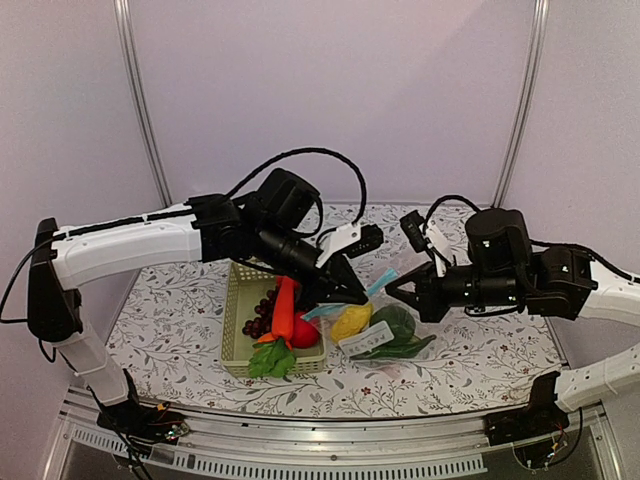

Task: Place the food in the zip-top bag and seal the zipper
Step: Zip the zipper of the food storage bag.

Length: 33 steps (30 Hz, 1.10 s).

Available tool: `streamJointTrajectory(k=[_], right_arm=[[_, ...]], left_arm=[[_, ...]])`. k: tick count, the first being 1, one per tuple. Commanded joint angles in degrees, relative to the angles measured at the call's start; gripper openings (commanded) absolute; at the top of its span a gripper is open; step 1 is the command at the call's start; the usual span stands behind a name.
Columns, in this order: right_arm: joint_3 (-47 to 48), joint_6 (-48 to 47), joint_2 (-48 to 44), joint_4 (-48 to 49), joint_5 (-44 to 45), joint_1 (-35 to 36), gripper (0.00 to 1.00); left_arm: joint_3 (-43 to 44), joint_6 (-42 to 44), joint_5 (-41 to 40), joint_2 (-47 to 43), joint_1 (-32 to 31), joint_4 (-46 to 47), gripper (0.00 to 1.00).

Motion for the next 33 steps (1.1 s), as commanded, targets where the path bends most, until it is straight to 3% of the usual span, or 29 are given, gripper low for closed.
streamJointTrajectory(k=[1, 20, 33], right_arm=[[0.6, 0.5, -3.0, -3.0, 6.5, -3.5, 0.0], [0.4, 1.3, -4.6, -7.0, 8.1, -12.2, 0.0], [0.3, 2.1, -6.4, -9.9, 10.9, -14.4, 0.0]], left_arm=[[-1.9, 0.1, 0.6, -2.3, 1.1, -3.6, 0.0], [-5.6, -0.6, 0.2, -5.3, 3.8, -4.0, 0.0], [-8.8, -1.6, -0.4, -7.2, 5.5, -4.0, 0.0]])
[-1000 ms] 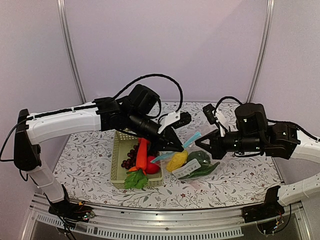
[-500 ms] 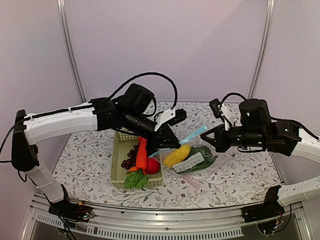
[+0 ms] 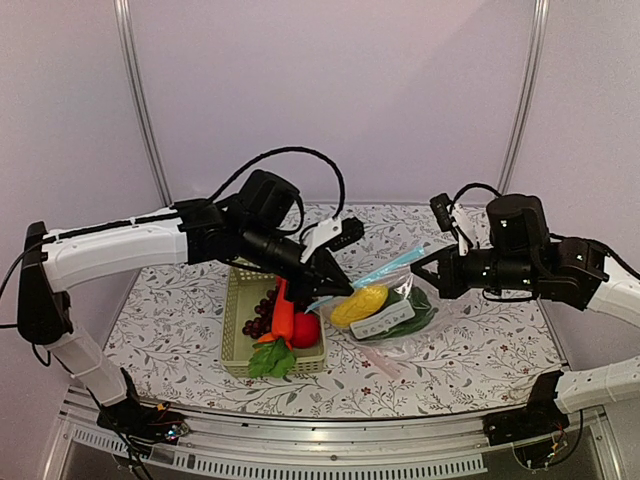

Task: Place the food in the zip-top bag and seal the zipper
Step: Zip the zipper of the food storage bag.

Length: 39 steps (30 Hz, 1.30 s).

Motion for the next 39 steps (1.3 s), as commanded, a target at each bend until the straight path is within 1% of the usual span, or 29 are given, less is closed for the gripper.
streamJointTrajectory(k=[1, 18, 39], right_arm=[[0.3, 0.6, -2.9, -5.9, 11.5, -4.2, 0.0], [0.8, 0.6, -4.3, -7.7, 13.0, -4.8, 0.0], [0.7, 1.5, -4.8, -8.8, 12.6, -5.0, 0.0]], left_arm=[[-2.9, -0.6, 0.5, -3.6, 2.2, -8.2, 0.0], [-7.5, -2.0, -1.4, -7.4, 3.9, -8.6, 0.0], [-10.4, -3.1, -4.0, -10.7, 4.7, -10.1, 0.0]])
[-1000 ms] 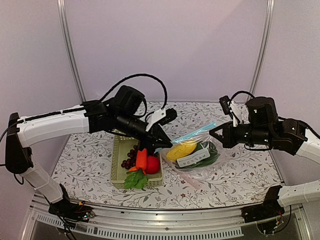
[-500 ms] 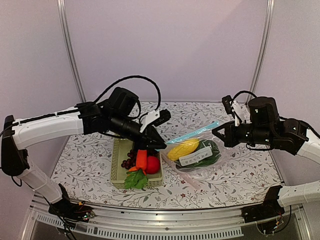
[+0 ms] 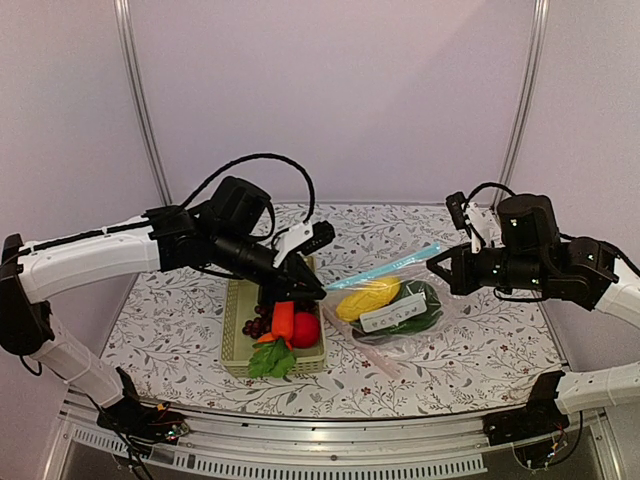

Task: Place the food in the zip-top bag and seal the zipper
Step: Zip the zipper of the food storage bag.

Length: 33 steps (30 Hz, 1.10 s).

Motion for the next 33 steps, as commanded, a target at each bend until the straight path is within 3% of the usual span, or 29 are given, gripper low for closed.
streamJointTrajectory(k=[1, 6, 8, 11, 14, 20, 25, 28, 31, 33], right_arm=[[0.7, 0.6, -1.9, -4.2, 8.4, -2.6, 0.0], [-0.5, 0.7, -1.1, -2.0, 3.5, -2.6, 0.0], [-1.3, 0.9, -0.2, -0.2, 0.4, -2.6, 0.0], [-3.0, 2.7, 2.2, 2.2, -1.2, -2.7, 0.0], [-5.1, 5.7, 5.0, 4.8, -0.7, -2.6, 0.02], [-5.7, 7.6, 8.2, 7.0, 1.0, -2.7, 0.09], [-3.8, 6.5, 9.1, 6.6, 1.8, -2.6, 0.28], [-2.6, 5.8, 9.8, 6.2, 1.1, -2.6, 0.48], [-2.1, 5.2, 9.3, 5.9, 1.8, -2.6, 0.79], [-1.9, 4.8, 8.1, 5.8, 2.3, -2.6, 0.88]], left_arm=[[-2.2, -1.0, -1.6, -2.4, 1.9, -8.3, 0.0], [-3.7, -3.4, -1.6, -2.5, 1.8, -5.6, 0.09], [-4.9, -5.2, -1.6, -2.9, 1.8, -3.1, 0.21], [-7.3, -8.7, -2.8, -4.3, 1.7, 1.8, 0.48], [-10.9, -12.0, -5.4, -7.2, 1.8, 8.2, 0.62], [-17.0, -16.5, -12.5, -13.7, 2.5, 18.2, 0.8], [-18.3, -19.8, -15.5, -15.0, 5.2, 19.4, 0.81], [-19.5, -21.8, -16.5, -15.8, 6.8, 20.7, 0.81], [-21.2, -21.9, -17.4, -17.4, 7.9, 22.7, 0.81], [-22.8, -22.3, -19.6, -18.7, 8.8, 24.2, 0.81]])
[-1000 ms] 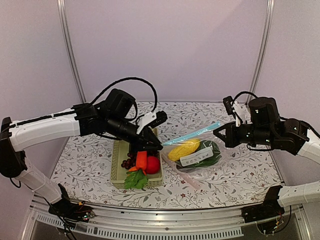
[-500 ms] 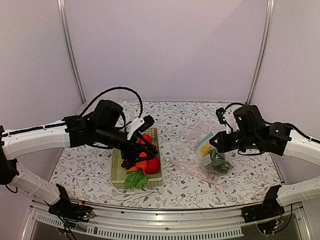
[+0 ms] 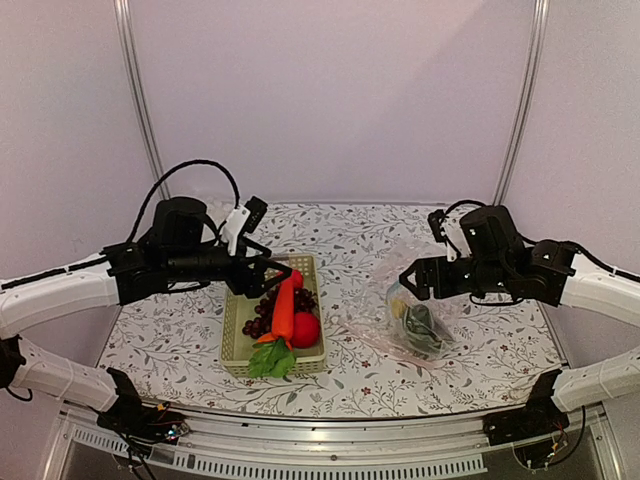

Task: Place the food in the zip-top bag and seal the zipper
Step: Zip the zipper of the food storage bag, then place the zipper food storage bag at the corner of the board, then reset both arms

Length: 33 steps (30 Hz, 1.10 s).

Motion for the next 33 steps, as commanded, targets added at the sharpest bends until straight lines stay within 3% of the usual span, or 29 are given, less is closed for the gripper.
streamJointTrajectory(k=[1, 4, 11, 16, 25, 33], right_arm=[[2.1, -1.5, -1.8, 0.5, 1.6, -0.3, 0.92], [3.1, -2.4, -3.3, 0.5, 1.7, -0.3, 0.98], [4.6, -3.8, -3.1, 0.3, 5.0, -0.8, 0.99], [3.7, -2.5, -1.5, 1.1, 4.6, -5.1, 0.99], [-5.0, -1.5, -2.1, 4.5, -0.6, -24.8, 0.99], [-13.9, -5.8, -6.5, 13.7, -0.6, -44.0, 0.99]], left_arm=[[-3.3, -2.3, -4.2, -3.3, 2.5, 4.8, 0.82], [-5.1, -3.6, -5.6, -5.0, 4.9, 6.6, 0.84], [-7.4, -3.1, -7.3, -6.7, 9.7, 9.3, 0.87], [-11.6, -5.2, -9.8, -7.3, 16.3, 14.5, 0.88], [-19.4, -9.9, -12.5, -7.6, 34.4, 23.5, 0.88], [-26.5, -11.1, -13.1, -8.9, 49.5, 31.1, 0.92]])
